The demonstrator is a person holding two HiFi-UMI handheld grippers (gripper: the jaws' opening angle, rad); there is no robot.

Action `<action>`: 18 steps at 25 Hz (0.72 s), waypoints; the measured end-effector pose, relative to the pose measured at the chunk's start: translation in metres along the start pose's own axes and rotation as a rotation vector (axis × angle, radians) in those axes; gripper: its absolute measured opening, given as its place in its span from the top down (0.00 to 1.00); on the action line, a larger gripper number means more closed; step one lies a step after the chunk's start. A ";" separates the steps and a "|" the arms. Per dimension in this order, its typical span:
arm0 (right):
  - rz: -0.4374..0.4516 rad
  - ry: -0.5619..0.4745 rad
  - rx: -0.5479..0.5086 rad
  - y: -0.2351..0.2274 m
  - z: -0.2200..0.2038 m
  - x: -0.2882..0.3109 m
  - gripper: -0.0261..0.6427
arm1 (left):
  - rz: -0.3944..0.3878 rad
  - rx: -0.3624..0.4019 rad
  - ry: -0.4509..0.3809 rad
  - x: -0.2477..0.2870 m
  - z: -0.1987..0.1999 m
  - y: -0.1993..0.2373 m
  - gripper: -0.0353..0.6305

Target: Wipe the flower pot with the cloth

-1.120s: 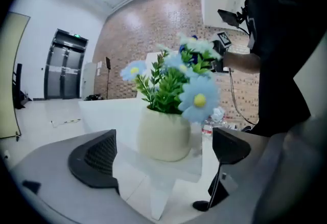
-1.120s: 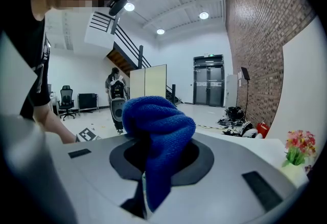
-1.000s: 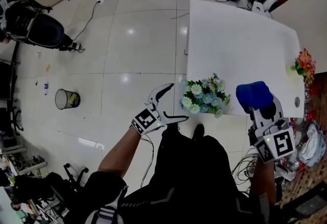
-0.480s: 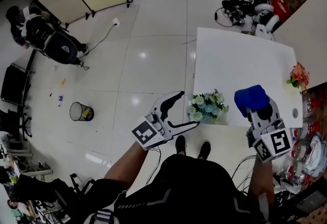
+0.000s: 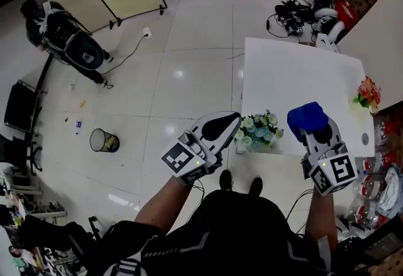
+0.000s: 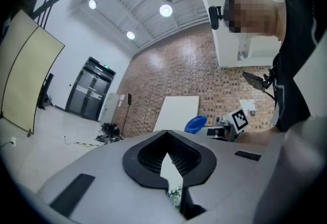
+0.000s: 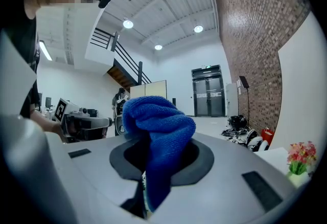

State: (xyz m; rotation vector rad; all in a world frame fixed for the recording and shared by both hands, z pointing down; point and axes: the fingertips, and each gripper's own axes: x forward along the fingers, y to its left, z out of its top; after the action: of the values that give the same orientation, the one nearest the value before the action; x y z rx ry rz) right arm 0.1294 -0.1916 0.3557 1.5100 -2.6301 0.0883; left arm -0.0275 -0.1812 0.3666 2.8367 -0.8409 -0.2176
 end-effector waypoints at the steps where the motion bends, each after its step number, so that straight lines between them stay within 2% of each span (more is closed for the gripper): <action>1: -0.005 -0.008 0.015 0.000 0.001 -0.002 0.86 | -0.007 -0.003 0.005 0.000 0.004 -0.002 0.94; 6: -0.026 -0.020 0.039 0.003 0.008 -0.005 0.86 | -0.153 0.034 0.001 0.003 0.028 -0.008 0.94; 10: -0.065 -0.016 0.031 0.008 0.006 -0.013 0.86 | -0.169 0.043 -0.027 0.003 0.041 0.004 0.94; 14: -0.085 -0.013 0.056 0.016 -0.001 -0.026 0.86 | -0.173 0.016 -0.017 0.007 0.029 -0.002 0.94; 18: -0.070 -0.019 0.051 0.019 -0.001 -0.057 0.86 | -0.167 0.080 0.040 0.011 0.019 -0.038 0.94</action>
State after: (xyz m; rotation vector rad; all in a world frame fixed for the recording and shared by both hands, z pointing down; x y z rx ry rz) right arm 0.1414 -0.1326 0.3496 1.6258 -2.6051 0.1377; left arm -0.0017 -0.1586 0.3396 2.9775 -0.6183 -0.1520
